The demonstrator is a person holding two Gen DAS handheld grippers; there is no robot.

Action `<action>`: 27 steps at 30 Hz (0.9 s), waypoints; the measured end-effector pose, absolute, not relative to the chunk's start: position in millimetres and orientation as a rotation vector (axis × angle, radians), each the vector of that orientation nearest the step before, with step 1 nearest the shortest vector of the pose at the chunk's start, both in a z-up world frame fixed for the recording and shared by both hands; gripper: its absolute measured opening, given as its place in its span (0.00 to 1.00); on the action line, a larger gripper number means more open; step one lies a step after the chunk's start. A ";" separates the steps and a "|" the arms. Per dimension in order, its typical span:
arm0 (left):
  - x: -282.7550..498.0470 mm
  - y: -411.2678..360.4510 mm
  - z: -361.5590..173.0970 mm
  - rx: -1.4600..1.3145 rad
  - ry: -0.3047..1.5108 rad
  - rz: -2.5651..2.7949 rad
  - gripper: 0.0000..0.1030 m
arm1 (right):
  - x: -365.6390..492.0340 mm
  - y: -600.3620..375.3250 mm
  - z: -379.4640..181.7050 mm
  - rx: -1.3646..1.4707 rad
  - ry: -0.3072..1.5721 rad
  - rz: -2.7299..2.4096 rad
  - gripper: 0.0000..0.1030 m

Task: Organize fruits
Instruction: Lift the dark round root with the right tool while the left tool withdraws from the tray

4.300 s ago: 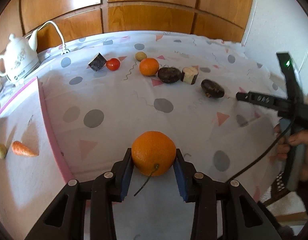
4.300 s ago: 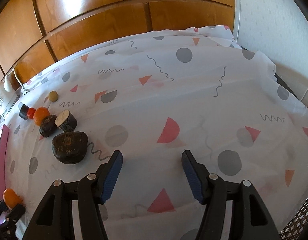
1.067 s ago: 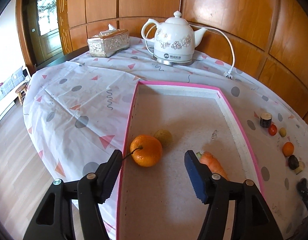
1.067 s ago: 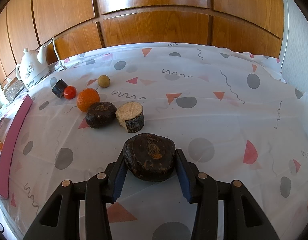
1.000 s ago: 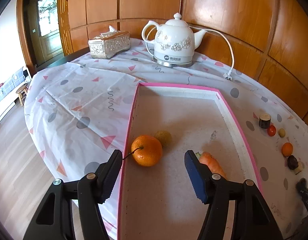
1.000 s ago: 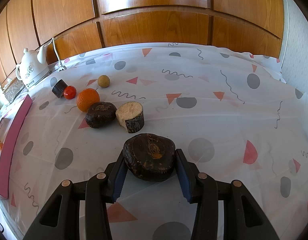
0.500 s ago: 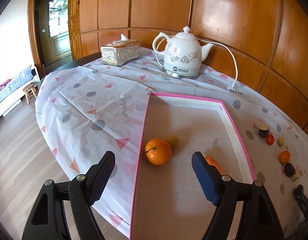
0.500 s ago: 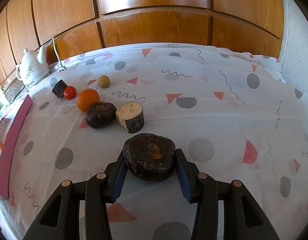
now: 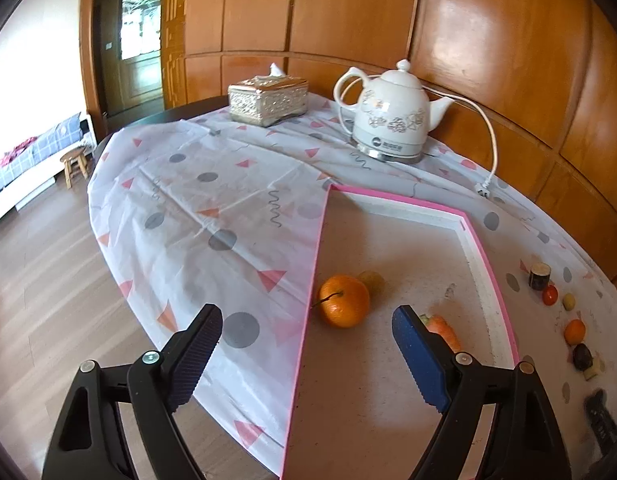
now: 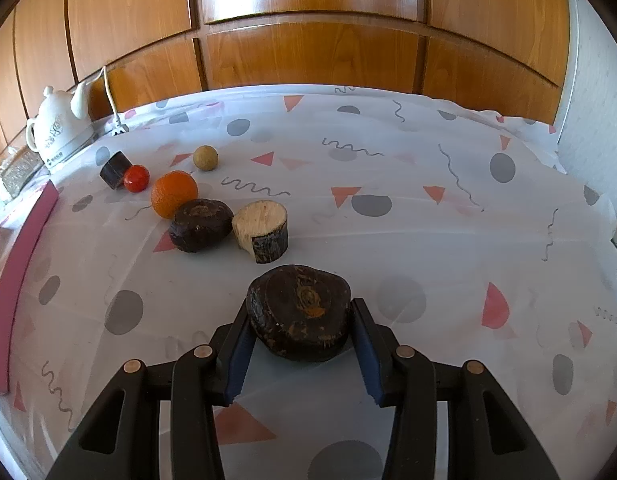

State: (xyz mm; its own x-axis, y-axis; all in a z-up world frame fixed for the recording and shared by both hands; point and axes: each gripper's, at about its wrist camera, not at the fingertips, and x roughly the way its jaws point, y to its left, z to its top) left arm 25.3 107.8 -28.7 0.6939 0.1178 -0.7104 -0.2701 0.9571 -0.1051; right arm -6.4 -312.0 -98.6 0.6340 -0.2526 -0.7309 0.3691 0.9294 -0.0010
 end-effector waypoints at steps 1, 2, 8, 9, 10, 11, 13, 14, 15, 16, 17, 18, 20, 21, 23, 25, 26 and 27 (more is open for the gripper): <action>25.3 108.3 -29.4 -0.213 0.778 0.221 0.85 | -6.0 -311.8 -98.5 0.153 0.811 -0.361 0.45; 25.3 109.1 -30.0 -0.217 0.781 0.223 0.85 | -6.5 -312.1 -98.5 0.156 0.810 -0.363 0.45; 24.7 109.7 -32.8 -0.224 0.792 0.229 0.85 | -11.4 -314.9 -96.4 0.221 0.807 -0.401 0.44; 24.8 109.8 -33.1 -0.224 0.792 0.228 0.85 | -12.0 -314.9 -96.4 0.229 0.804 -0.410 0.44; 24.6 109.8 -33.2 -0.223 0.793 0.230 0.85 | -12.4 -315.0 -96.1 0.238 0.802 -0.421 0.44; 24.7 110.0 -33.6 -0.222 0.793 0.230 0.85 | -12.2 -314.8 -95.6 0.243 0.801 -0.428 0.44; 24.8 110.3 -34.5 -0.223 0.796 0.229 0.85 | -10.9 -313.9 -95.8 0.239 0.804 -0.434 0.44; 25.1 111.0 -34.8 -0.222 0.797 0.228 0.85 | -10.3 -313.6 -95.8 0.237 0.805 -0.435 0.44; 25.1 111.3 -35.0 -0.222 0.797 0.227 0.85 | -9.8 -313.1 -95.7 0.235 0.806 -0.437 0.44; 24.8 111.0 -34.8 -0.221 0.795 0.225 0.85 | -9.5 -312.7 -95.7 0.232 0.805 -0.440 0.44; 24.4 110.5 -34.5 -0.219 0.793 0.223 0.85 | -9.2 -312.6 -95.8 0.230 0.806 -0.441 0.44; 24.2 109.8 -33.9 -0.215 0.790 0.221 0.85 | -8.9 -312.2 -95.9 0.228 0.807 -0.442 0.44; 23.8 108.4 -32.8 -0.209 0.784 0.218 0.85 | -9.0 -311.5 -96.2 0.226 0.806 -0.436 0.47; 23.7 108.2 -32.7 -0.208 0.783 0.216 0.86 | -8.7 -311.1 -96.4 0.225 0.805 -0.429 0.49; 23.6 108.1 -33.1 -0.211 0.784 0.218 0.86 | -8.9 -310.5 -96.6 0.223 0.806 -0.420 0.54; 23.9 108.5 -34.3 -0.216 0.790 0.220 0.87 | -8.6 -308.3 -96.5 0.215 0.809 -0.420 0.58; 23.8 108.6 -34.4 -0.217 0.791 0.220 0.87 | -9.0 -307.2 -96.5 0.213 0.810 -0.421 0.60; 23.7 108.7 -34.6 -0.219 0.791 0.221 0.87 | -9.2 -306.8 -96.4 0.215 0.810 -0.424 0.61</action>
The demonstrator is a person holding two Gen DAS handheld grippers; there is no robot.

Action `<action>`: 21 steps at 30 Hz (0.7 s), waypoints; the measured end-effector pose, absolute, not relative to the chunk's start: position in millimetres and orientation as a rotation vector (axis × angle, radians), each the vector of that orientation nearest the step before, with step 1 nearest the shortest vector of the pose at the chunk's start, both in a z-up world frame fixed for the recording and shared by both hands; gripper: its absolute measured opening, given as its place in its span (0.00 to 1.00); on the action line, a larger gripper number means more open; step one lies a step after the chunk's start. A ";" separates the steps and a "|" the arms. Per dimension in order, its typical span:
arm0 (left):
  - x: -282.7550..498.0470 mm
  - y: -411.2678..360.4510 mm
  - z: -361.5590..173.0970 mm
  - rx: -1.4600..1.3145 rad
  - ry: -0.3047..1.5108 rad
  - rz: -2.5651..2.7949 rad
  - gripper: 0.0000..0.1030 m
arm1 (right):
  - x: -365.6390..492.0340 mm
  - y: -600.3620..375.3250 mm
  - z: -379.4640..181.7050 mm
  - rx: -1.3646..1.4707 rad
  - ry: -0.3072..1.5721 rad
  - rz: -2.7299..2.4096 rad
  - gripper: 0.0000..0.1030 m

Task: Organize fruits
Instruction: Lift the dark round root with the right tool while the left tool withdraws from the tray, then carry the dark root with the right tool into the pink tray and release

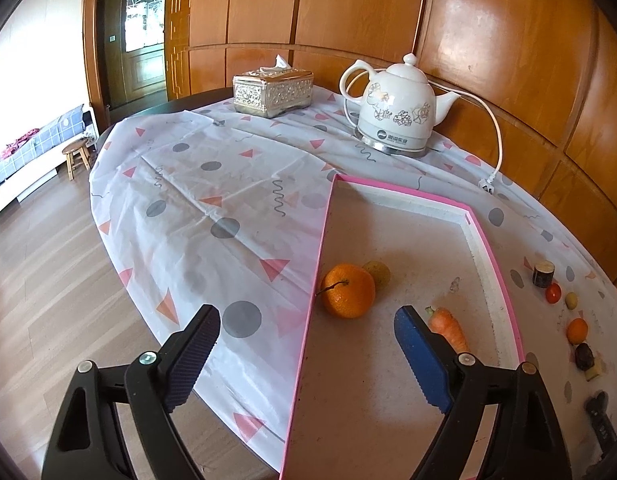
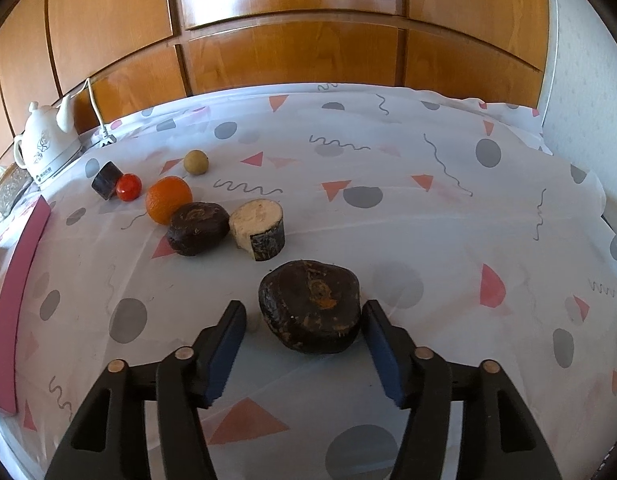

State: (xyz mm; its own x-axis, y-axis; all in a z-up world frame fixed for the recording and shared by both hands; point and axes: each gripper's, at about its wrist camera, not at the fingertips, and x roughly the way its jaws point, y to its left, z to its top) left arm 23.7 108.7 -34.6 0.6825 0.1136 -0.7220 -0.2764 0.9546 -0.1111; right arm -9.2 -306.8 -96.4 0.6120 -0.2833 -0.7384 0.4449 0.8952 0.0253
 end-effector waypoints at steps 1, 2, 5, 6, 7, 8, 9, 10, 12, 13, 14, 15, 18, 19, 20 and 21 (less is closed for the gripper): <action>23.4 108.5 -34.7 -0.220 0.792 0.220 0.87 | -9.5 -306.5 -96.2 0.220 0.810 -0.427 0.63; 23.2 107.8 -34.9 -0.219 0.792 0.219 0.87 | -9.3 -306.4 -96.1 0.224 0.810 -0.429 0.63; 22.4 105.7 -35.0 -0.211 0.793 0.215 0.87 | -8.7 -308.3 -94.7 0.256 0.810 -0.442 0.64; 22.3 104.9 -34.9 -0.209 0.793 0.212 0.87 | -8.9 -309.7 -94.1 0.276 0.806 -0.445 0.64; 22.1 104.5 -34.6 -0.208 0.792 0.211 0.87 | -9.0 -310.7 -93.6 0.292 0.802 -0.450 0.64; 21.8 104.2 -34.3 -0.206 0.790 0.211 0.87 | -8.2 -310.3 -93.4 0.294 0.803 -0.453 0.64; 21.9 104.0 -34.0 -0.205 0.789 0.210 0.87 | -7.9 -309.6 -93.4 0.289 0.806 -0.456 0.64; 21.8 104.0 -33.9 -0.205 0.788 0.210 0.87 | -7.0 -308.3 -93.3 0.277 0.813 -0.458 0.62; 21.6 104.3 -33.4 -0.206 0.786 0.210 0.87 | -7.8 -306.7 -92.7 0.259 0.816 -0.469 0.45; 21.5 104.3 -33.0 -0.206 0.785 0.210 0.87 | -8.5 -306.8 -92.1 0.258 0.815 -0.466 0.44; 21.3 104.4 -32.6 -0.206 0.783 0.211 0.87 | -9.4 -307.1 -91.6 0.263 0.817 -0.460 0.44; 21.2 104.1 -32.1 -0.205 0.781 0.212 0.87 | -9.8 -306.7 -91.0 0.258 0.820 -0.454 0.44; 20.9 103.6 -30.5 -0.202 0.774 0.214 0.87 | -11.9 -300.8 -87.4 0.237 0.819 -0.434 0.44; 20.9 103.5 -29.8 -0.197 0.771 0.216 0.87 | -12.4 -297.7 -85.8 0.227 0.818 -0.428 0.44; 20.8 103.4 -29.1 -0.192 0.767 0.218 0.87 | -12.9 -293.8 -83.6 0.216 0.816 -0.419 0.44; 20.5 103.3 -28.5 -0.189 0.764 0.220 0.87 | -13.4 -290.2 -81.5 0.207 0.812 -0.410 0.44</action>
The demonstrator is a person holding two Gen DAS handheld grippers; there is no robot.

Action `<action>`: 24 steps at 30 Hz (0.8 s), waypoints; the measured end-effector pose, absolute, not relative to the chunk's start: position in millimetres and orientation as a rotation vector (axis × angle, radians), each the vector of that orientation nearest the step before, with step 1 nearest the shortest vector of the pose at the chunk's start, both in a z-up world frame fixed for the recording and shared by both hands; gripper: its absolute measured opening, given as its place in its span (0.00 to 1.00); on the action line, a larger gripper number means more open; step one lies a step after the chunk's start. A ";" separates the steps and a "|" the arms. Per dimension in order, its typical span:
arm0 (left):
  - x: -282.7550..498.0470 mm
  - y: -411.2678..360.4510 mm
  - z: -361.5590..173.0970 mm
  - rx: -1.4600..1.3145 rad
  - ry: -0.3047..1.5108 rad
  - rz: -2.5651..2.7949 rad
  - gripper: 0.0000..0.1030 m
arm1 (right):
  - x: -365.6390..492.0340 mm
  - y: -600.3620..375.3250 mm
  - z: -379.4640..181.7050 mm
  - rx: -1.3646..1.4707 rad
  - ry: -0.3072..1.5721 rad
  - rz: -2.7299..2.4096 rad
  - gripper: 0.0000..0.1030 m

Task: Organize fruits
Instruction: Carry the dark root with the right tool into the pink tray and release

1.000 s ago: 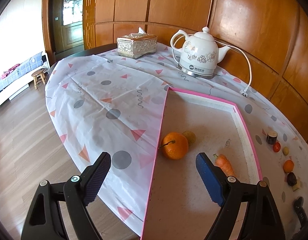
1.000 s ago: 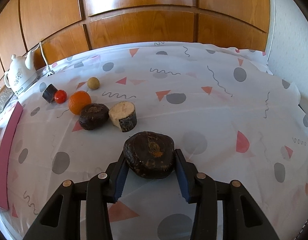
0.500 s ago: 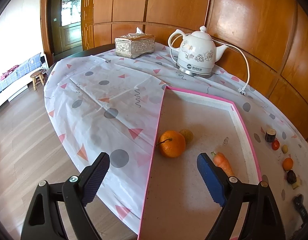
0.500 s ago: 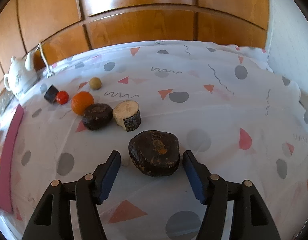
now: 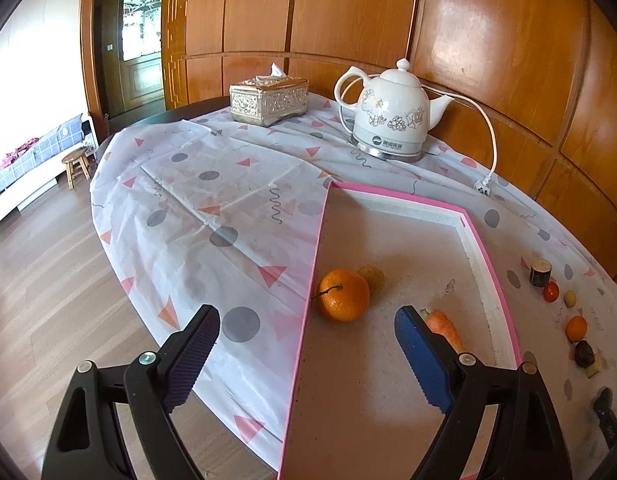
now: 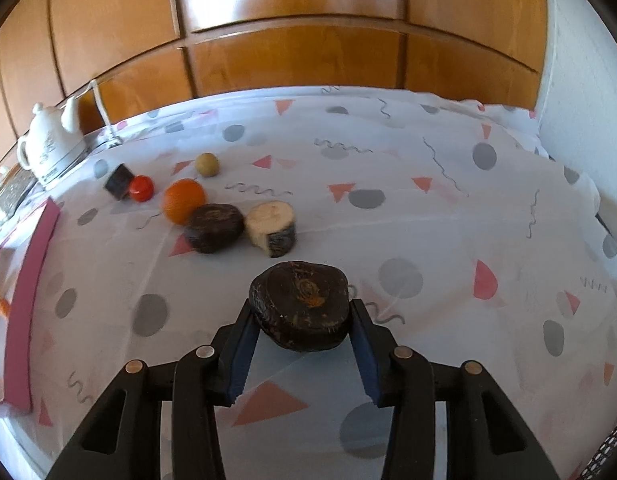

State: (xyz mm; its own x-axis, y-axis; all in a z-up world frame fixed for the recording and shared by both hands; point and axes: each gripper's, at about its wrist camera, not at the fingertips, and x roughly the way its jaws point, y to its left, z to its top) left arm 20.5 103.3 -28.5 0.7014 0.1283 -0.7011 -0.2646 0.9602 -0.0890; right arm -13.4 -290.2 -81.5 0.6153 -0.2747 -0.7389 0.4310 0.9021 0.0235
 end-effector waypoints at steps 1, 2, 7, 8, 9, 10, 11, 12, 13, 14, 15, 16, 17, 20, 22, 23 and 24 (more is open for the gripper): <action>20.5 103.8 -28.0 -0.187 0.761 0.222 0.87 | -13.7 -286.0 -78.5 0.198 0.808 -0.396 0.44; 20.5 104.3 -27.5 -0.185 0.758 0.223 0.87 | -13.8 -282.1 -75.7 0.193 0.804 -0.379 0.44; 20.8 105.9 -27.7 -0.183 0.759 0.225 0.87 | -9.8 -258.9 -65.2 0.170 0.800 -0.281 0.44; 20.9 106.3 -28.1 -0.185 0.760 0.226 0.87 | -8.5 -253.8 -64.1 0.165 0.802 -0.262 0.44; 21.2 106.6 -28.4 -0.186 0.761 0.226 0.87 | -7.4 -247.7 -63.0 0.158 0.805 -0.238 0.44; 21.3 106.9 -28.7 -0.186 0.762 0.227 0.87 | -6.5 -242.6 -62.3 0.152 0.807 -0.218 0.44; 21.5 107.1 -28.9 -0.186 0.762 0.228 0.87 | -5.3 -236.7 -61.6 0.146 0.812 -0.193 0.44; 21.5 107.2 -28.9 -0.187 0.762 0.228 0.87 | -3.3 -231.6 -60.4 0.144 0.817 -0.167 0.44; 21.5 107.2 -28.9 -0.187 0.762 0.228 0.87 | -0.4 -223.9 -58.5 0.142 0.825 -0.127 0.44; 21.4 107.3 -28.8 -0.187 0.761 0.228 0.87 | 2.3 -218.1 -57.0 0.140 0.829 -0.098 0.44; 21.3 107.4 -28.8 -0.187 0.757 0.228 0.87 | 4.5 -212.0 -54.9 0.134 0.833 -0.069 0.44; 21.4 107.4 -28.6 -0.186 0.756 0.229 0.87 | 8.1 -202.0 -51.7 0.122 0.837 -0.025 0.44; 21.5 107.7 -28.7 -0.186 0.754 0.229 0.87 | 10.2 -195.6 -49.5 0.116 0.839 0.005 0.44; 22.3 109.1 -29.6 -0.190 0.757 0.229 0.87 | 19.0 -169.6 -43.4 0.099 0.849 0.117 0.44; 23.2 110.5 -31.4 -0.194 0.764 0.234 0.87 | 25.0 -152.1 -40.2 0.081 0.854 0.174 0.44; 23.5 111.4 -32.2 -0.198 0.767 0.235 0.87 | 28.3 -142.4 -38.8 0.072 0.857 0.204 0.44; 24.1 113.0 -33.0 -0.204 0.770 0.237 0.87 | 30.7 -135.2 -38.4 0.065 0.858 0.227 0.44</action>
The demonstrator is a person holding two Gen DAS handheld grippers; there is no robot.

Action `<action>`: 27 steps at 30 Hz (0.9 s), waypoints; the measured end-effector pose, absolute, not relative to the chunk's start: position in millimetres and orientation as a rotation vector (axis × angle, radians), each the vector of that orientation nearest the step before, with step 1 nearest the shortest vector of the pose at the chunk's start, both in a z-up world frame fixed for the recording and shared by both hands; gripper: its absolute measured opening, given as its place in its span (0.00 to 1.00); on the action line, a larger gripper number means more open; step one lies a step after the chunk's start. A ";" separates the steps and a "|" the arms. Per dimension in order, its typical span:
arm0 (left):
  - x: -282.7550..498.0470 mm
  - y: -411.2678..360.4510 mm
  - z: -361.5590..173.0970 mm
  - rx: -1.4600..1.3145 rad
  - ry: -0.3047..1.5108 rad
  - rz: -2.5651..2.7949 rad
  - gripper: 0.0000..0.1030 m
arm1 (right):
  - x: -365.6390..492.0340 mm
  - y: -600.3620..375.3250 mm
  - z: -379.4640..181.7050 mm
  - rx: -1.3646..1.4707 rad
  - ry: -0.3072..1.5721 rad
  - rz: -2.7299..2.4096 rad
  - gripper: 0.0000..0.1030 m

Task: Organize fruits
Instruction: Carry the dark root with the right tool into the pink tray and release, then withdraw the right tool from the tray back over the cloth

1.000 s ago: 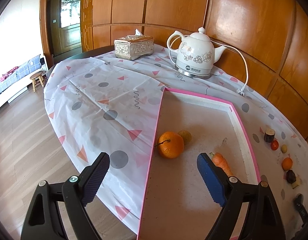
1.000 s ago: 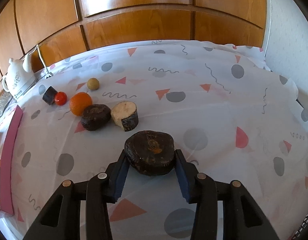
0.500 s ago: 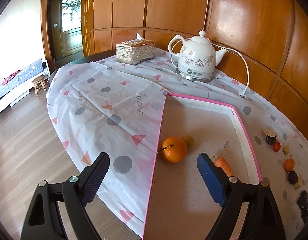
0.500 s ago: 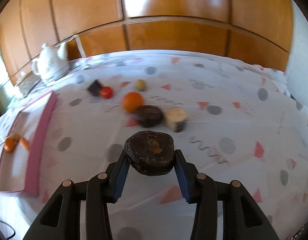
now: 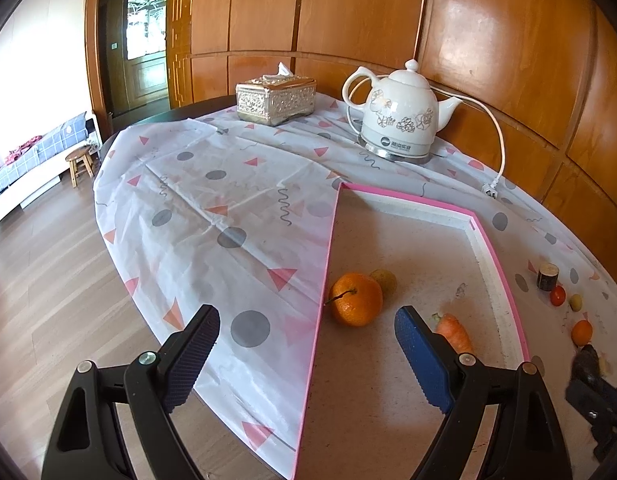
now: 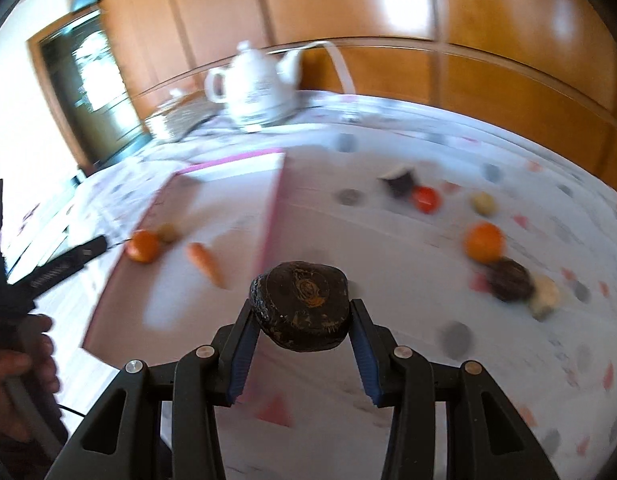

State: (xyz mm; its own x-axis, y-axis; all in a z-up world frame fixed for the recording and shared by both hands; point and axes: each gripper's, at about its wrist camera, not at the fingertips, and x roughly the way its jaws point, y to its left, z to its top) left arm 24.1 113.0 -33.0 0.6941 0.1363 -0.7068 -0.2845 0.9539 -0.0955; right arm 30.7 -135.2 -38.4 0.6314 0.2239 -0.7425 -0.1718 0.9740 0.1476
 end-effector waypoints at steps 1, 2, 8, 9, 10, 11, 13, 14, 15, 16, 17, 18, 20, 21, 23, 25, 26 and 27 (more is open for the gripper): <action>24.2 113.7 -33.4 -0.207 0.770 0.238 0.87 | 34.9 -124.1 -38.0 0.050 0.862 0.254 0.44; 24.3 114.5 -34.0 -0.211 0.771 0.240 0.87 | 36.5 -117.1 -37.9 0.039 0.865 0.268 0.44; 26.1 119.7 -38.0 -0.228 0.784 0.249 0.87 | 56.4 -78.4 -49.3 -0.029 0.905 0.320 0.44; 26.5 121.0 -38.9 -0.232 0.786 0.250 0.87 | 58.5 -74.8 -51.8 -0.032 0.912 0.319 0.44; 27.0 121.9 -40.0 -0.235 0.789 0.252 0.87 | 60.9 -72.2 -55.0 -0.033 0.921 0.315 0.45; 27.0 122.4 -40.6 -0.235 0.791 0.253 0.87 | 62.7 -70.3 -57.8 -0.034 0.925 0.308 0.44; 28.1 123.5 -42.7 -0.235 0.798 0.255 0.87 | 62.3 -69.2 -59.6 -0.037 0.919 0.307 0.47; 28.4 123.6 -43.3 -0.235 0.800 0.255 0.87 | 62.5 -68.1 -60.4 -0.037 0.919 0.308 0.49; 28.6 123.6 -43.7 -0.235 0.801 0.254 0.87 | 61.1 -67.8 -60.2 -0.037 0.915 0.309 0.50; 28.6 123.5 -43.5 -0.234 0.801 0.253 0.87 | 59.6 -67.3 -59.7 -0.043 0.907 0.306 0.50; 28.4 123.2 -43.3 -0.233 0.799 0.252 0.87 | 58.2 -66.5 -58.7 -0.051 0.898 0.303 0.51; 28.1 122.5 -42.9 -0.233 0.798 0.250 0.87 | 56.5 -67.2 -57.4 -0.055 0.889 0.296 0.51; 27.7 121.6 -42.7 -0.234 0.797 0.243 0.87 | 55.7 -70.0 -54.4 -0.042 0.878 0.286 0.51; 27.4 120.8 -42.3 -0.236 0.798 0.235 0.87 | 54.2 -72.2 -52.2 -0.036 0.868 0.277 0.51; 27.0 119.8 -41.5 -0.237 0.797 0.230 0.87 | 50.6 -77.1 -46.0 -0.036 0.837 0.243 0.51; 25.9 118.7 -39.6 -0.238 0.792 0.225 0.87 | 46.2 -84.4 -40.3 -0.037 0.805 0.196 0.51; 25.7 118.5 -39.0 -0.238 0.791 0.224 0.87 | 44.9 -86.9 -38.6 -0.038 0.796 0.176 0.52; 25.2 117.9 -38.1 -0.238 0.788 0.222 0.87 | 43.1 -91.5 -36.4 -0.044 0.782 0.147 0.52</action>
State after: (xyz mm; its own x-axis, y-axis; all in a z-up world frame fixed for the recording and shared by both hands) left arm 25.2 117.9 -38.1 0.6848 0.1076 -0.7208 -0.2841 0.9502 -0.1280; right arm 43.1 -91.5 -36.4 0.6997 0.1152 -0.7051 -0.1480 0.9889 0.0147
